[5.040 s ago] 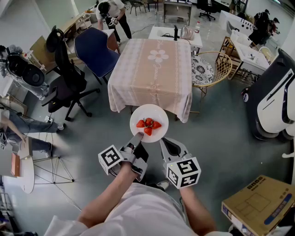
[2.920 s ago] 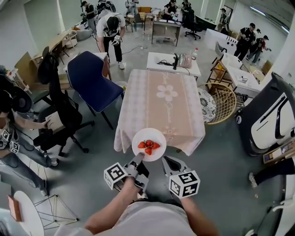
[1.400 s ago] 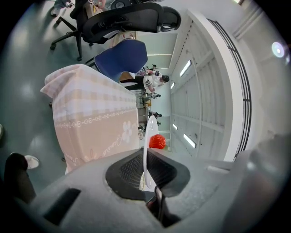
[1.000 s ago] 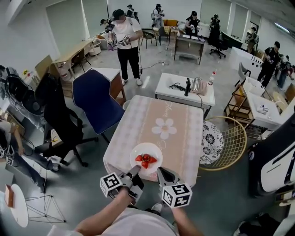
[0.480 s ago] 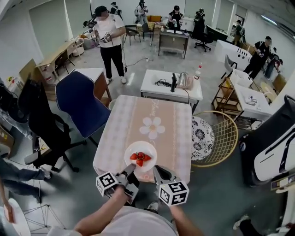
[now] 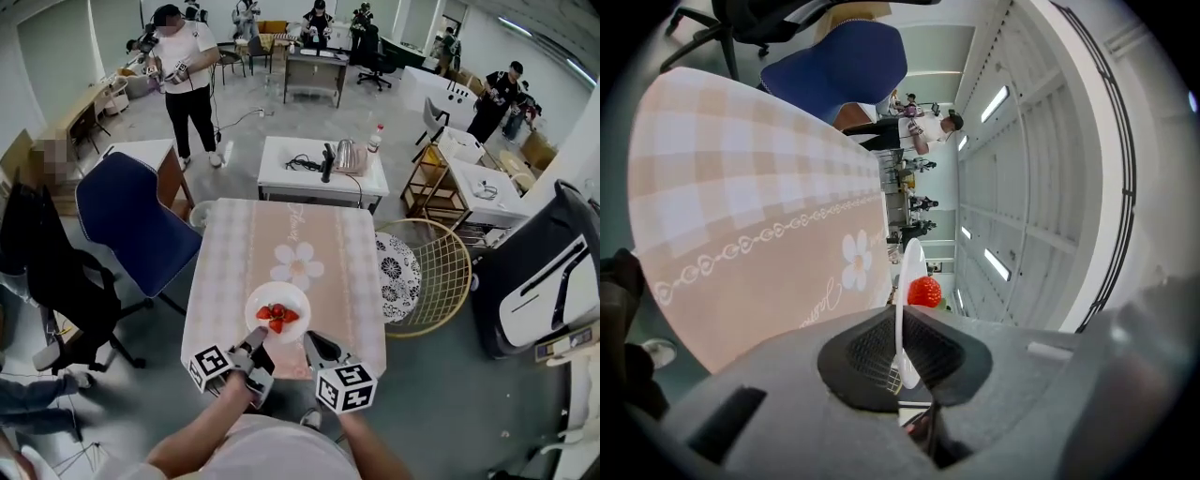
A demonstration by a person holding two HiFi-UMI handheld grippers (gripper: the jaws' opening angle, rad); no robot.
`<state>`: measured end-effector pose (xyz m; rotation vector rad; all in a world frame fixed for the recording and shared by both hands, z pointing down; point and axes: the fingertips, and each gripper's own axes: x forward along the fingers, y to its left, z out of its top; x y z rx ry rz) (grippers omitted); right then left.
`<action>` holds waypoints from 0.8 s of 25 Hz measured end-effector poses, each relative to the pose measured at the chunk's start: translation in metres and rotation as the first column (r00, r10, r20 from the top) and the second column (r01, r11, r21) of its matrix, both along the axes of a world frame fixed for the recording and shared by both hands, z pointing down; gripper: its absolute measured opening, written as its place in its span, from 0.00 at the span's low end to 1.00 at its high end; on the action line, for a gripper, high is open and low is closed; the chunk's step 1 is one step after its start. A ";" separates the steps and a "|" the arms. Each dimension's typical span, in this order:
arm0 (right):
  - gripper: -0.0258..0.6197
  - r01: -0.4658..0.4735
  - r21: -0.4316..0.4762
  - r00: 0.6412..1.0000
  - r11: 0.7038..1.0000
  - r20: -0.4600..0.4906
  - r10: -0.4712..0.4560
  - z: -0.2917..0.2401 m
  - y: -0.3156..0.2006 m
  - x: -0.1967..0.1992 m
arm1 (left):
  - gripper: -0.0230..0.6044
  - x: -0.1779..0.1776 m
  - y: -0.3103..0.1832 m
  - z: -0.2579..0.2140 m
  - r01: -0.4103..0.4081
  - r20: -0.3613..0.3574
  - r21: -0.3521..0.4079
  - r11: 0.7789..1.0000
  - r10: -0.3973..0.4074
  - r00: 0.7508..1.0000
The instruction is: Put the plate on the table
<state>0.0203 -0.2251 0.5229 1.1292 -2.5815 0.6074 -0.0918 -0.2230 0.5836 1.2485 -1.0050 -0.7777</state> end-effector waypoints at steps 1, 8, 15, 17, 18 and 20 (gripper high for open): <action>0.05 -0.007 -0.004 1.000 1.000 -0.004 0.007 0.003 -0.004 -0.004 | 0.06 -0.004 -0.004 0.003 -0.009 0.002 -0.002 1.000 0.009 1.000; 0.05 -0.073 -0.032 0.997 0.997 -0.040 0.072 0.013 -0.021 -0.025 | 0.06 -0.030 -0.024 0.025 -0.091 0.035 -0.025 0.996 0.092 0.995; 0.05 -0.160 -0.066 0.985 0.985 -0.070 0.155 0.030 -0.033 -0.034 | 0.06 -0.039 -0.046 0.055 -0.193 0.064 -0.041 0.980 0.196 0.979; 0.05 -0.177 -0.075 0.982 0.981 -0.075 0.172 0.032 -0.034 -0.036 | 0.06 -0.041 -0.051 0.062 -0.213 0.066 -0.047 0.976 0.216 0.974; 0.05 -0.184 -0.080 0.981 0.980 -0.079 0.178 0.033 -0.034 -0.037 | 0.06 -0.042 -0.054 0.066 -0.219 0.064 -0.051 0.974 0.222 0.973; 0.05 -0.196 -0.084 0.978 0.977 -0.085 0.189 0.036 -0.034 -0.039 | 0.06 -0.044 -0.061 0.076 -0.226 0.058 -0.068 0.972 0.230 0.971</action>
